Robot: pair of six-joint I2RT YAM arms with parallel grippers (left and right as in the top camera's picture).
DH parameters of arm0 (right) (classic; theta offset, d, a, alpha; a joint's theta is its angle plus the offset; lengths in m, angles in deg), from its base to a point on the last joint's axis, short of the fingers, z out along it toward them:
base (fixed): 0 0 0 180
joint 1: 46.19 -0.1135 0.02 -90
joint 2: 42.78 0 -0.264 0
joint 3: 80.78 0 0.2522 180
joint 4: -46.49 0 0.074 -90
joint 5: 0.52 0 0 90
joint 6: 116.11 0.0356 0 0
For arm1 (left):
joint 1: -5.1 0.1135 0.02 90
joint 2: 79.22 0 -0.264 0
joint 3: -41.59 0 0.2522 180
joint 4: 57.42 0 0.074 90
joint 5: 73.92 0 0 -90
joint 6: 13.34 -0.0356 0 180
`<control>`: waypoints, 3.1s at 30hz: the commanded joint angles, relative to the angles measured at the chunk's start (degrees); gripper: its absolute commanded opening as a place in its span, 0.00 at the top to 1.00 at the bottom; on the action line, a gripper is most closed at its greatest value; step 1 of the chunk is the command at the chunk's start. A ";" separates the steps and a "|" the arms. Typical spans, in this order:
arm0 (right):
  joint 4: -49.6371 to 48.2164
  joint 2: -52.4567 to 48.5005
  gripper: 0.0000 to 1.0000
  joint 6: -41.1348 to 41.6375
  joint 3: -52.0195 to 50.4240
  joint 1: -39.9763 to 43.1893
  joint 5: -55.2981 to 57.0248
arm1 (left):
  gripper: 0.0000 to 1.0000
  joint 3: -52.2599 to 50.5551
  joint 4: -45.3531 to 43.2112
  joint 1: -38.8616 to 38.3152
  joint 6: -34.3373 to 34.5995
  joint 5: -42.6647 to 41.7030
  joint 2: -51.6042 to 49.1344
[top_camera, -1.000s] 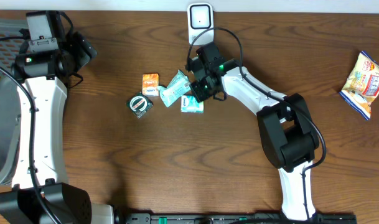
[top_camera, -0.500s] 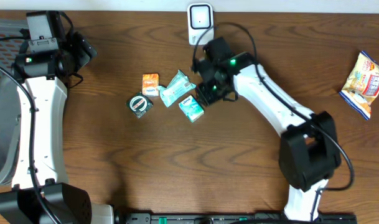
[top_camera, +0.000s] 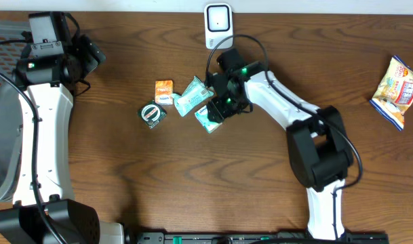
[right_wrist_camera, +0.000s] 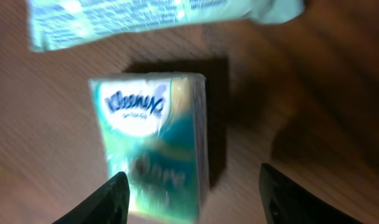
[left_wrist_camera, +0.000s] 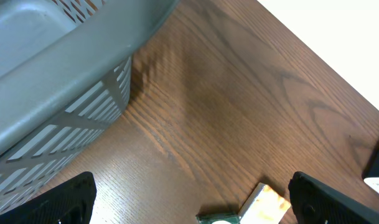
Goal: Scan the item barcode
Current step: 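Reach the right gripper to the Kleenex tissue pack and grasp it, then lift the Kleenex pack toward the scanner with the right gripper, then carry the Kleenex pack right and drop it beside the chip bag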
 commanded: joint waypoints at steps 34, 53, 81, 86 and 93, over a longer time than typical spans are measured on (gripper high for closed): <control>-7.48 1.92 0.99 0.48 3.34 20.76 -60.65 | 0.02 0.90 0.07 0.00 0.90 0.74 -0.04; -31.21 1.97 0.99 15.13 3.37 24.50 -69.75 | 0.03 0.90 0.04 0.00 0.90 0.74 -0.04; -15.63 2.19 0.99 -6.27 6.54 8.79 30.27 | 0.02 0.90 0.07 0.00 0.90 0.74 -0.04; -33.62 1.68 0.99 -26.49 6.58 4.85 46.58 | 0.02 0.90 0.04 0.00 0.90 0.74 -0.04; -55.76 -1.40 0.99 -28.48 6.62 5.03 34.82 | 0.02 0.90 0.07 0.00 0.90 0.76 -0.04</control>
